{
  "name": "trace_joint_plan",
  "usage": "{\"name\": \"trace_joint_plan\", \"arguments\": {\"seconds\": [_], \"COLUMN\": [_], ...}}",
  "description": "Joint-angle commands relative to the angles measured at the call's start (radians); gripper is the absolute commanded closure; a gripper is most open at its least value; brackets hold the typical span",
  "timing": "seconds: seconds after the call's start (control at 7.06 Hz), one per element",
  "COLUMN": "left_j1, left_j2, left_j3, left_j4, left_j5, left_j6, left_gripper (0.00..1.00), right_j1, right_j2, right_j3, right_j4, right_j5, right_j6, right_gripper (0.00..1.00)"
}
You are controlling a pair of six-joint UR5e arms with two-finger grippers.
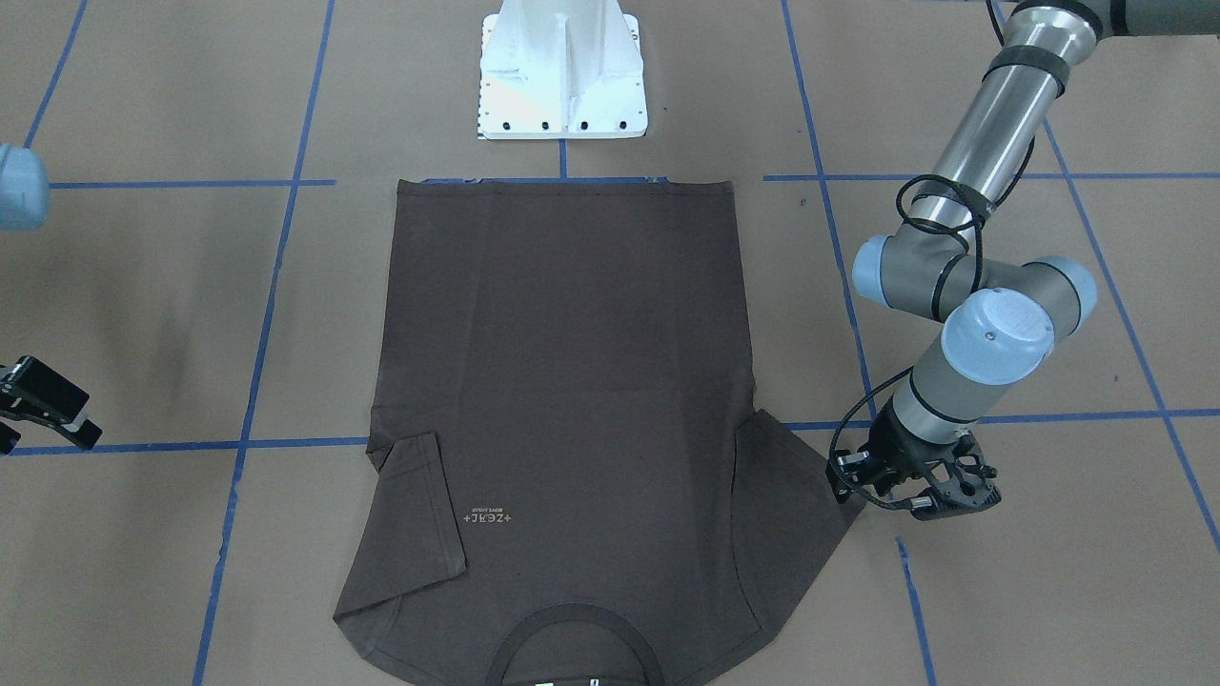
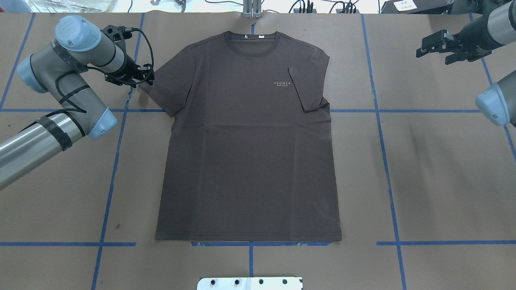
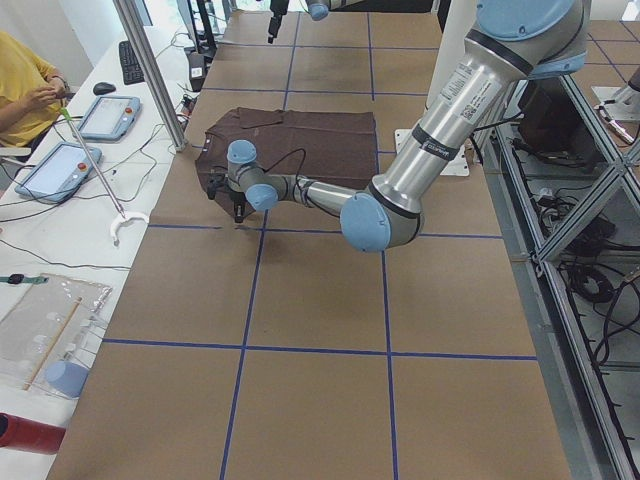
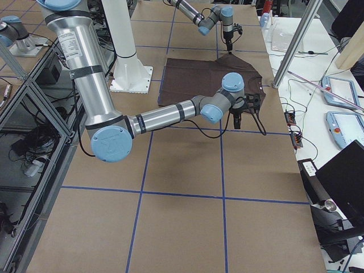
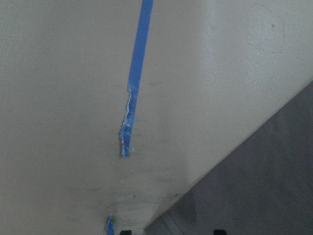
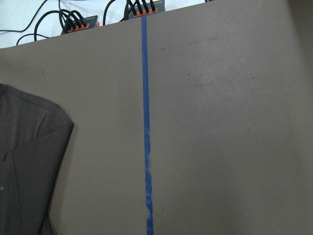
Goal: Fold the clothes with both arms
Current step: 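Grasp the sleeve nearest the left gripper and fold it onto the shirt body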
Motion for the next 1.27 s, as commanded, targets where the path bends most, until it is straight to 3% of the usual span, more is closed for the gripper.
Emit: {"name": "trace_joint_plan", "arguments": {"seconds": [0.0, 0.14, 0.28, 0.85, 1.13], "left_j1": [0.003, 0.003, 0.003, 0.003, 0.045], "left_j2": [-0.006, -0.008, -0.012, -0.102, -0.198], "left_j3": [0.018, 0.018, 0.018, 0.012, 0.082], "left_j4": [-0.011, -0.011, -0.011, 0.003, 0.003], "left_j5": [0.002, 0.002, 0.0, -0.004, 0.0], "left_j6": [0.001, 0.0, 0.003, -0.034, -0.134], "left_gripper": [0.44, 0.53, 1.0, 1.0, 1.0], "right_j1": [0.0, 0.0, 0.0, 0.0, 0.0], "right_j2": [-0.005, -0.005, -0.005, -0.005, -0.005], "right_j3": [-0.002, -0.005, -0.008, -0.008, -0.008], "right_j4": [0.003, 0.004, 0.004, 0.006, 0.006], "right_j5": [-0.001, -0.001, -0.001, 0.001, -0.001], "right_j6": [0.0, 0.0, 0.0, 0.001, 0.008], "right_gripper": [0.0, 0.0, 0.0, 0.0, 0.0]}}
